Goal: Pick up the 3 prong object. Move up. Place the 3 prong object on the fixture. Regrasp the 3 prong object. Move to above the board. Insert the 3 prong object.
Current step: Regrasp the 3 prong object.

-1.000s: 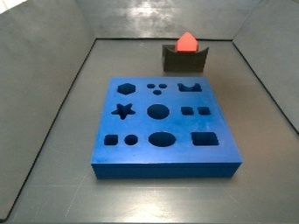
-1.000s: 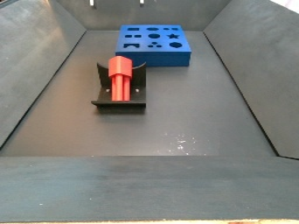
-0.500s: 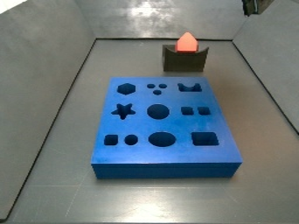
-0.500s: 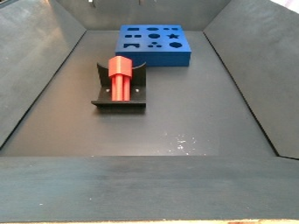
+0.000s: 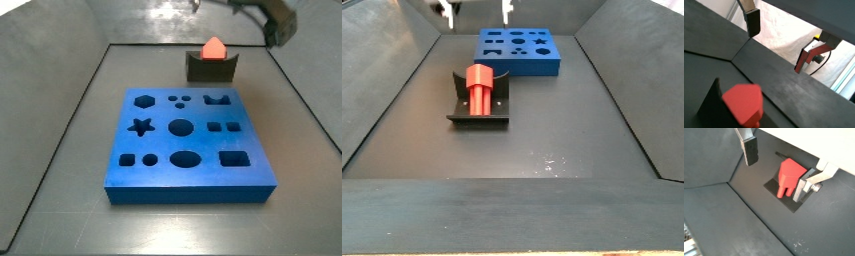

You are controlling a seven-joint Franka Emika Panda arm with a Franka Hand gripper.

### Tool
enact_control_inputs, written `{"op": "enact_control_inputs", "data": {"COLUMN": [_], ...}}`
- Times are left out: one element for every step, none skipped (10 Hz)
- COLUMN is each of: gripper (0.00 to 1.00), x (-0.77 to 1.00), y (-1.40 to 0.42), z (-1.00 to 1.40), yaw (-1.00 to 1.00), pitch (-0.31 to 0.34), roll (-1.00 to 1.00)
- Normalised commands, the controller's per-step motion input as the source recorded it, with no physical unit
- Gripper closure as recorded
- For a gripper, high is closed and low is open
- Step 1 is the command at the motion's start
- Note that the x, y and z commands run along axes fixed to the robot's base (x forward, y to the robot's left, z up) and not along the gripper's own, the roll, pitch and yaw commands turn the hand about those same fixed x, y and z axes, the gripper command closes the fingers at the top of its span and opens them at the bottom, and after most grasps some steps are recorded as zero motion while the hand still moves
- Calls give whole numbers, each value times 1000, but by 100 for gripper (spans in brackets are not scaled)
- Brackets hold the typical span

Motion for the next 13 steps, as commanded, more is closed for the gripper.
{"op": "enact_control_inputs", "data": {"gripper": [0,0,0,0,0,0,0,0,0,0,0,0,100], "x": [81,88,94,98,107,123,116,100,79,78,75,49,0], "y": [49,45,42,38,32,23,11,10,5,5,6,-1,0], "z": [-1000,-1000,-1000,-1000,-1000,-1000,-882,-747,-568,-433,-303,-203,0], "yaw": [114,100,83,66,44,17,1,-7,-12,-11,-11,-3,0], "pitch": [-33,-58,-80,-90,-88,-78,-70,-63,-52,-43,-31,-13,0], "roll": [90,83,80,75,75,83,82,79,75,69,68,63,0]}}
